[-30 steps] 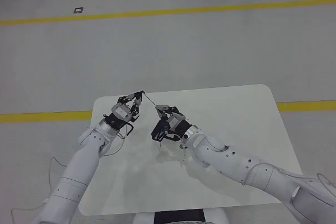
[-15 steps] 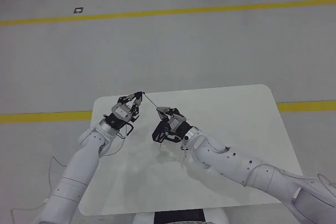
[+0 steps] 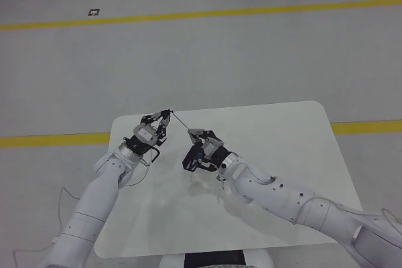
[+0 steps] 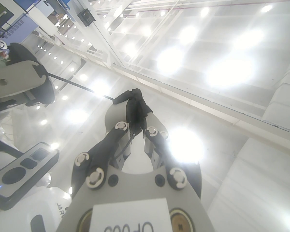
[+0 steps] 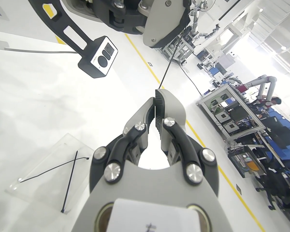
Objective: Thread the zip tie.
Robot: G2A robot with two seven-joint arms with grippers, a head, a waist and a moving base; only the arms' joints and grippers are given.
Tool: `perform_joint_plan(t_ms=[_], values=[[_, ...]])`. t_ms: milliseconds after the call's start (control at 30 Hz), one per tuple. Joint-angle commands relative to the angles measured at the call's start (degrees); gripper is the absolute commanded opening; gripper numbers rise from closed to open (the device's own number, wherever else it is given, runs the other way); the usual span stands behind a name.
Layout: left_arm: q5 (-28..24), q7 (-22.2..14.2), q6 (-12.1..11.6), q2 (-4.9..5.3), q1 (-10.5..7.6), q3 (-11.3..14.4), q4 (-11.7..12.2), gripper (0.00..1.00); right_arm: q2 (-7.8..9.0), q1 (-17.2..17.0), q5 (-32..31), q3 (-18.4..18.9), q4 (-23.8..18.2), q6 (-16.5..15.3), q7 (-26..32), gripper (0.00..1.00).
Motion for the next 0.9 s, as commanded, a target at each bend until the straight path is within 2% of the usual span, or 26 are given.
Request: perform_joint_plan(t_ms=[0, 600, 767, 800, 833, 867], values=[[0.0, 0.0, 0.0, 0.0, 0.0, 0.0, 0.0, 0.0, 0.06, -0.1, 0.0, 0.0, -0.1, 0.0, 0.1, 0.0], [0.0, 0.0, 0.0, 0.0, 0.0, 0.0, 0.0, 0.0, 0.48, -0.6, 0.0, 0.1, 0.2, 0.0, 0.2, 0.0], [0.0, 0.0, 0.0, 0.0, 0.0, 0.0, 0.0, 0.0, 0.68, -1.7, 0.0, 1.6, 0.0, 0.0, 0.8, 0.0], [0.0, 0.0, 0.0, 0.0, 0.0, 0.0, 0.0, 0.0, 0.73, -2.0, 0.0, 2.2, -0.1, 0.0, 0.8, 0.31], [0.0, 0.0, 0.0, 0.0, 0.0, 0.0, 0.0, 0.0, 0.82, -2.6, 0.0, 3.2, -0.2, 0.0, 0.9, 0.86], [0.0, 0.0, 0.0, 0.0, 0.0, 0.0, 0.0, 0.0, 0.9, -3.0, 0.0, 3.7, -0.3, 0.0, 0.6, 1.0]])
